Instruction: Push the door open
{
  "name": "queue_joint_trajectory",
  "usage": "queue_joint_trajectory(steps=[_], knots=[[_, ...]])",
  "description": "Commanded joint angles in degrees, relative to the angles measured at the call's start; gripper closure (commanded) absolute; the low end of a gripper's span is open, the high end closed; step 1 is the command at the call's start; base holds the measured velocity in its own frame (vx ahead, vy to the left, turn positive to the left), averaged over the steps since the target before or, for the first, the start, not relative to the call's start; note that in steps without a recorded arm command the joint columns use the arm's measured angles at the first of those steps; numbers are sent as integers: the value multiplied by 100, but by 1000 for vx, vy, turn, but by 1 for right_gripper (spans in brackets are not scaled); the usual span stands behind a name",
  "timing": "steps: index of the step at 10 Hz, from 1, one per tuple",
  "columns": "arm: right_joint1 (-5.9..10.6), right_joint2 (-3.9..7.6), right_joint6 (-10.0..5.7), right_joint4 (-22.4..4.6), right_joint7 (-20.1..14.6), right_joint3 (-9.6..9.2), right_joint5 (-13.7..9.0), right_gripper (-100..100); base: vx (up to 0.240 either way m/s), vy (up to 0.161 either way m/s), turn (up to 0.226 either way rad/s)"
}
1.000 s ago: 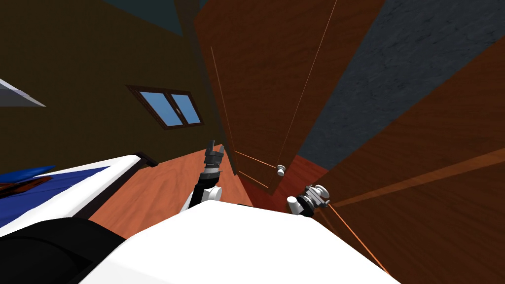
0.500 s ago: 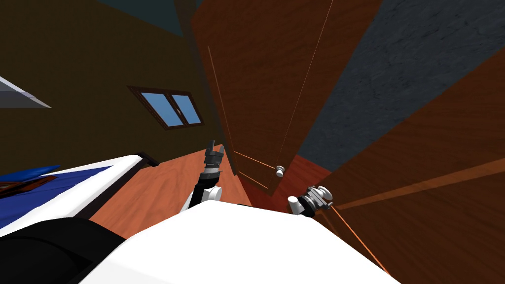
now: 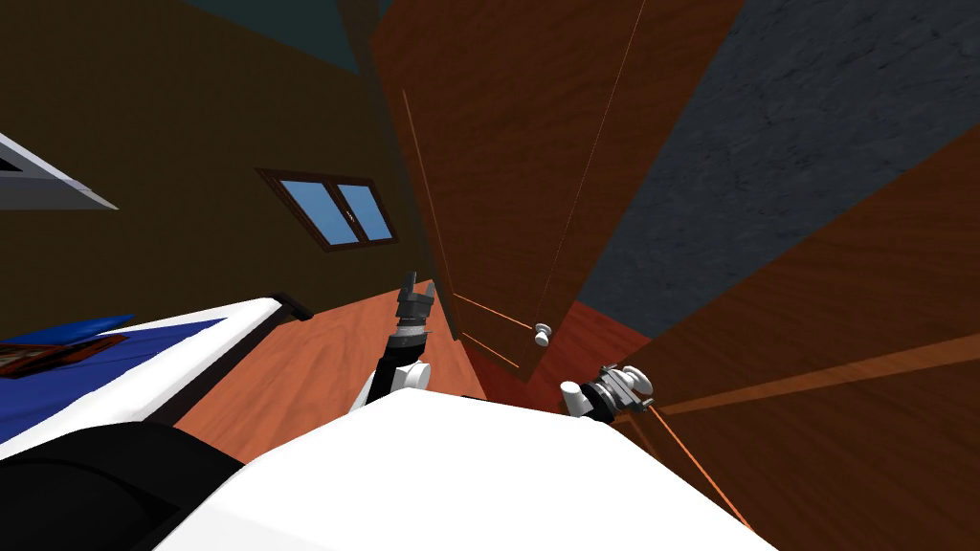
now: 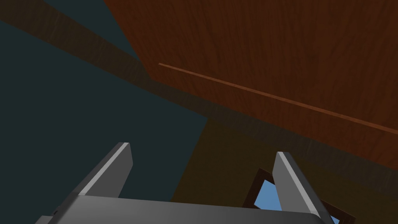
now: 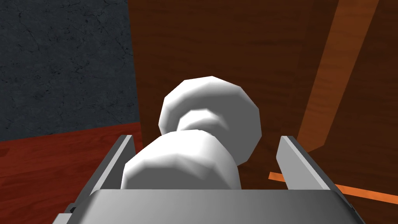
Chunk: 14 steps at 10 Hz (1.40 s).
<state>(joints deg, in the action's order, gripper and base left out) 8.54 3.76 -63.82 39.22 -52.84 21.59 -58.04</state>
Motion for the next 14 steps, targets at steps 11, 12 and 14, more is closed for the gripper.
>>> queue_joint_trajectory(steps=[11, 12, 14], knots=[[-1, 96, -410, -198, 26, 355, -225, 100, 16, -33, 23], [-1, 96, -410, -198, 26, 355, -225, 100, 6, 5, -9], [-1, 96, -410, -198, 26, 355, -225, 100, 6, 4, 9]])
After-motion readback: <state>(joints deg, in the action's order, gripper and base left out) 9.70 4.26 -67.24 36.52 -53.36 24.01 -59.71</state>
